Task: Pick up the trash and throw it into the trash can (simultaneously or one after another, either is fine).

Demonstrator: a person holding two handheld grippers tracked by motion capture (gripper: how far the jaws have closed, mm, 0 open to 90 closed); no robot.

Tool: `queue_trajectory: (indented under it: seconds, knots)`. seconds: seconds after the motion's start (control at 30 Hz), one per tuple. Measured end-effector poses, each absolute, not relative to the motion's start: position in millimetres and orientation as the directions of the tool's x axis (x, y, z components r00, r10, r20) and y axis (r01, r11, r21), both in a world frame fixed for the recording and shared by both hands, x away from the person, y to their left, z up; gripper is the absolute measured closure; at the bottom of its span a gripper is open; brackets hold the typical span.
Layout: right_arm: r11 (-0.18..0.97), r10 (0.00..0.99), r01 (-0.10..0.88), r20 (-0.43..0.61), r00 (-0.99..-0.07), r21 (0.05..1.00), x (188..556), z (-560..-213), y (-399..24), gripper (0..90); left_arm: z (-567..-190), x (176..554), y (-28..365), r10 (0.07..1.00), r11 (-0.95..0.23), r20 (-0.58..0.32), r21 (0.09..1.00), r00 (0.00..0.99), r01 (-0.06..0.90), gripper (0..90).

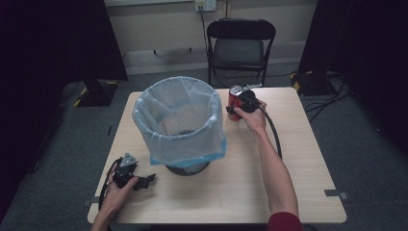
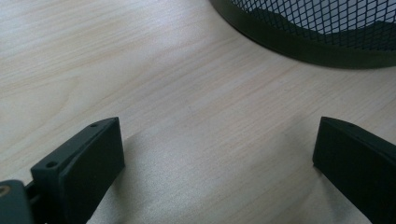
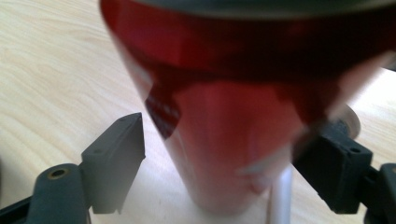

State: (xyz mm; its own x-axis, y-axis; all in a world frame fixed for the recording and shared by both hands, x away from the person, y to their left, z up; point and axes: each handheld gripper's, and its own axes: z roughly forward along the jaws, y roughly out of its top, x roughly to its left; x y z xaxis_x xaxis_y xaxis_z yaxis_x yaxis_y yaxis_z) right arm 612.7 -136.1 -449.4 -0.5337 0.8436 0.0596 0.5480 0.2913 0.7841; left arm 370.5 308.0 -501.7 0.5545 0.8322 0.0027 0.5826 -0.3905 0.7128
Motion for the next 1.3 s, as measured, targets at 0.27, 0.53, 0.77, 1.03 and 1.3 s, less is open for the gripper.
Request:
queue_trajectory:
  seconds: [0.27, 0.53, 0.77, 1.03, 1.3]
  knots:
    - [0.292, 0.853, 0.565, 0.058, -0.519, 0.772, 622, -462, -131, 25.8, -502, 370, 308, 0.833, -0.391, 0.003, 0.713, 0.554, 0.583, 1.4]
    - [0.296, 0.853, 0.558, 0.048, -0.52, 0.775, 622, -463, -131, 33.6, -502, 370, 308, 0.833, -0.39, 0.002, 0.713, 0.554, 0.583, 1.4]
    - [0.294, 0.845, 0.561, 0.064, -0.531, 0.774, 619, -458, -133, 33.9, -502, 370, 308, 0.832, -0.39, 0.002, 0.713, 0.554, 0.583, 1.4]
    - [0.272, 0.841, 0.579, 0.103, -0.531, 0.769, 611, -453, -139, 34.0, -502, 370, 308, 0.832, -0.39, 0.002, 0.713, 0.554, 0.583, 1.4]
    - [0.258, 0.835, 0.571, 0.117, -0.538, 0.779, 594, -440, -148, 34.1, -502, 371, 308, 0.832, -0.39, 0.001, 0.713, 0.555, 0.582, 1.4]
